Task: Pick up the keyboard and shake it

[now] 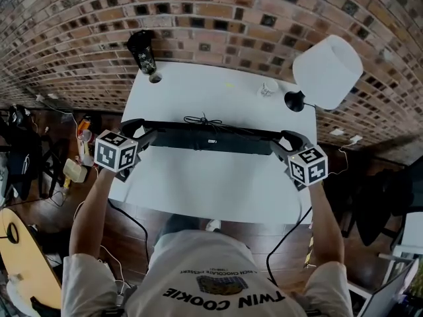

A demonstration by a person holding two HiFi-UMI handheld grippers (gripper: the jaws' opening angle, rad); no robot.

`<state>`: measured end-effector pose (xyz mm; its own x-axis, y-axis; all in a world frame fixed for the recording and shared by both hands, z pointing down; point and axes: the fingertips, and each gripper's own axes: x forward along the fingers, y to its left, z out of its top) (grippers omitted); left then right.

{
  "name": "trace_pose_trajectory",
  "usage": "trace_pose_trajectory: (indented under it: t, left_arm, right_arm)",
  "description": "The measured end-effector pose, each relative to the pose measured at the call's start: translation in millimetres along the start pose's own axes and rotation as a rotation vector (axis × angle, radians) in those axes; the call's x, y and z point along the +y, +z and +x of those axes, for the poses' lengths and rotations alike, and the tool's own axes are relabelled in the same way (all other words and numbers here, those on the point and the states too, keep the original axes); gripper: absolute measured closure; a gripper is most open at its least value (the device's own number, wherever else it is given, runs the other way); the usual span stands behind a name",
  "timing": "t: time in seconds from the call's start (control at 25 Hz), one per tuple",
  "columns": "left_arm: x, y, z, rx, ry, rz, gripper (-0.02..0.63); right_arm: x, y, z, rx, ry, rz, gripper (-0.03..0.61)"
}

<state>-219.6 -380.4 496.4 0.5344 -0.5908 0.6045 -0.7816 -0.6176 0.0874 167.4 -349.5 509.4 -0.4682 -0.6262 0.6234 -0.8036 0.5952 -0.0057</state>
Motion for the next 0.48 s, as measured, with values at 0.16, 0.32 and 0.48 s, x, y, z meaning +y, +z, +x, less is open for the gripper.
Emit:
trace_pose_trajectory:
  t: [0.16,0.32,0.48]
  left_arm:
    - [-9,-6,-12,0.008,0.006,0.040,0.382]
    - [-18,-14,-23,0.036,0.022,0.109,0.393]
    - [-27,-25,-32,0.076,0.043,0.188,0.400]
  right_arm:
    - [8,-3,-10,0.022,-0.019,-0.087,0.368]
    - [18,-7,-18,0.053,-0.051,-0.209,0.368]
    - [31,-12,-25,0.080,-0.084,-0.327,0.371]
